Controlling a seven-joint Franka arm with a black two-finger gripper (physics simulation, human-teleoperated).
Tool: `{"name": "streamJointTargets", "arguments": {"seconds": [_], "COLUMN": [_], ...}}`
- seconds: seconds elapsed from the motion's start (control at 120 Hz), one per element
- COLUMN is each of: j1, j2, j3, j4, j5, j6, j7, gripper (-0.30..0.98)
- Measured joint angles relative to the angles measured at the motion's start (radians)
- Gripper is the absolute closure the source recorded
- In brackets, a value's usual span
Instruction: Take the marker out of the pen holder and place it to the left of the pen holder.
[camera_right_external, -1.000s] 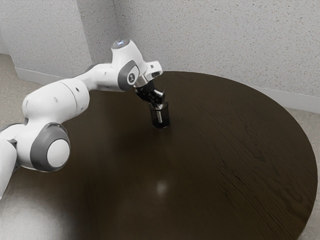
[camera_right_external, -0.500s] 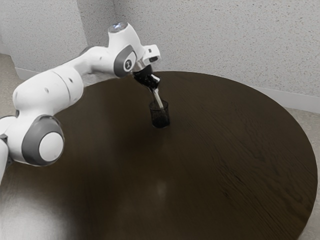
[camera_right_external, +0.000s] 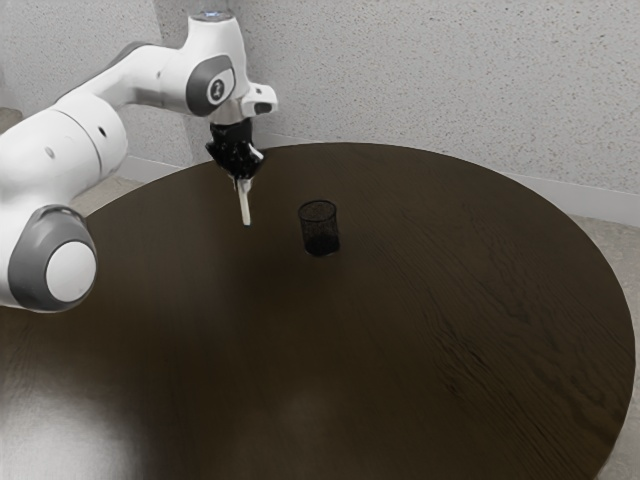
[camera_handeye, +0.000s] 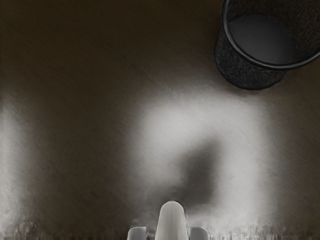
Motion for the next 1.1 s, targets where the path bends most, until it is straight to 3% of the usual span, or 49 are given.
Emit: {"name": "streamJointTargets", "arguments": {"seconds": [0.067, 0.133, 0.275, 0.408, 0.617, 0.783, 1.0, 1.1], "j1": [0.004, 0.005, 0.012, 0.014, 0.026, 0.034, 0.032, 0.032], "j2": [-0.005, -0.013, -0.100, -0.179, -0.109, -0.038, -0.007, -0.003], "j3": [0.003, 0.005, 0.010, 0.027, 0.061, 0.065, 0.065, 0.064], "j4": [-0.033, -0.121, -0.365, -0.608, -0.715, -0.712, -0.718, -0.730], "j5": [0.009, 0.021, 0.027, -0.021, -0.083, -0.102, -0.110, -0.109], "j6": [0.014, 0.125, 0.478, 0.852, 1.315, 1.477, 1.557, 1.569], "j7": [0.003, 0.012, 0.038, 0.074, 0.144, 0.209, 0.271, 0.289], "gripper": [0.77, 0.77, 0.77, 0.76, 0.75, 0.75, 0.74, 0.53]}}
